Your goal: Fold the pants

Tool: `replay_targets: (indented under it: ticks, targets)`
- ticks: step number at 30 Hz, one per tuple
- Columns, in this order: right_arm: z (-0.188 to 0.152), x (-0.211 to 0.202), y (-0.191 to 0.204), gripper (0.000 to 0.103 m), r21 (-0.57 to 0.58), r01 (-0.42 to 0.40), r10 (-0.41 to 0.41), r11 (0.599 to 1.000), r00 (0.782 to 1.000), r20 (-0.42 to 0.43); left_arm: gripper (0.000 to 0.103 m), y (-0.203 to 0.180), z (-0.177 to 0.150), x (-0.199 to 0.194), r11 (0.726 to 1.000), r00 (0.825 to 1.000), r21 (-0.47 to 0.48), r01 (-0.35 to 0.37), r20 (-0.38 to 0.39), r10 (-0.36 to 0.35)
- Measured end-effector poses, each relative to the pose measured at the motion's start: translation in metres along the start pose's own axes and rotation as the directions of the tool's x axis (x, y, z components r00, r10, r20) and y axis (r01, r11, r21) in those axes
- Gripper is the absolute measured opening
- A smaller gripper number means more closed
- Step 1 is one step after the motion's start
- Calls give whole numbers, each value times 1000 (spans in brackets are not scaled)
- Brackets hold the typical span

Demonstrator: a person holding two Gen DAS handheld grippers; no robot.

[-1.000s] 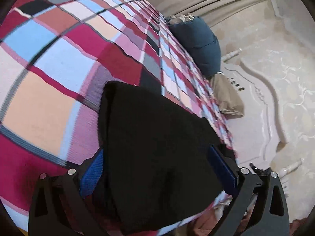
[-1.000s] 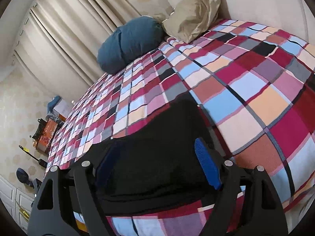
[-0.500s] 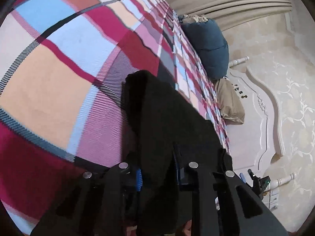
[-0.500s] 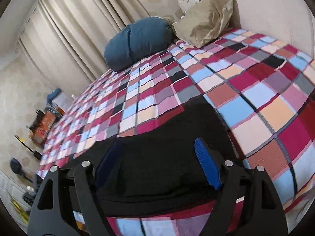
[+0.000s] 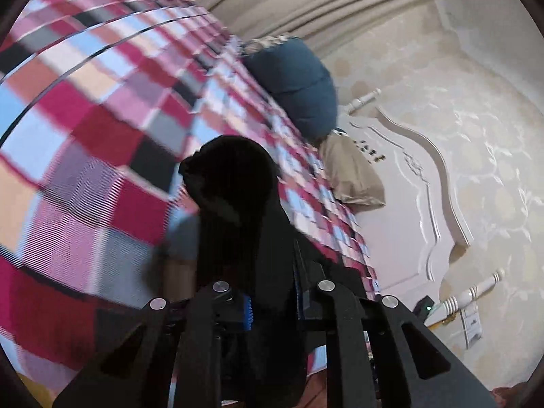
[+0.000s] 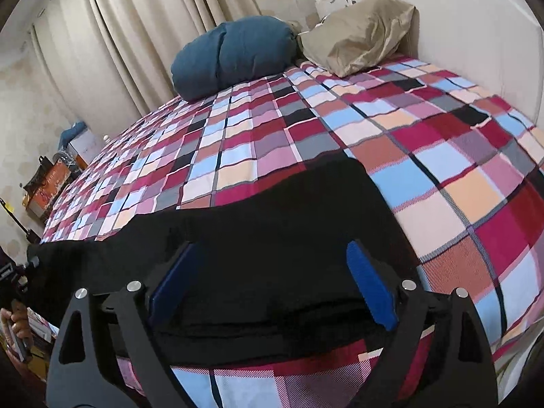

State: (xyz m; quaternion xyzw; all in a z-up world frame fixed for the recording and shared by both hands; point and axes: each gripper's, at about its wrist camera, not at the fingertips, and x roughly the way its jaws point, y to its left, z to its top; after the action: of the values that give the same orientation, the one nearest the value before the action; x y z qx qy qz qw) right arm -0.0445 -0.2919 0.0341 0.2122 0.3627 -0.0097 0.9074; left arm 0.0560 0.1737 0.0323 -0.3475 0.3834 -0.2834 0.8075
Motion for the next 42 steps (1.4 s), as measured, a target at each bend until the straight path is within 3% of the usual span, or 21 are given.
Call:
replay_targets:
  ticks: [9,14,23,33,37,39,42]
  targets:
    - [-3,-3,-1,90,-23,27,-27,999,1000,5,17,-91,3,59,987,997,158,37,-73,-25]
    - [-2,-6,-3,89,-19,24,-24,1000,1000,10,17,-132,-11,111,966,990,257,20,-143,17]
    - [-4,-13,-13,90,5,4,-4,1000,1000,14,17,-150,-57,200,947,958,320,-23,-265,113]
    - [-7,-18,-24,90,33,-9,9,999,1000,15,18,-139,-90,251,919,924,359,-162,-271,268]
    - [-8,-18,-24,90,31,-6,5,1000,1000,14,30,-149,-94,250,928,934,342,-149,-259,246]
    - [-8,-18,-24,90,32,-7,7,999,1000,12,45,-156,-97,248,937,942,325,-126,-256,216]
    - [-8,-20,-23,90,33,-18,18,999,1000,11,58,-169,-99,236,950,957,303,-80,-243,158]
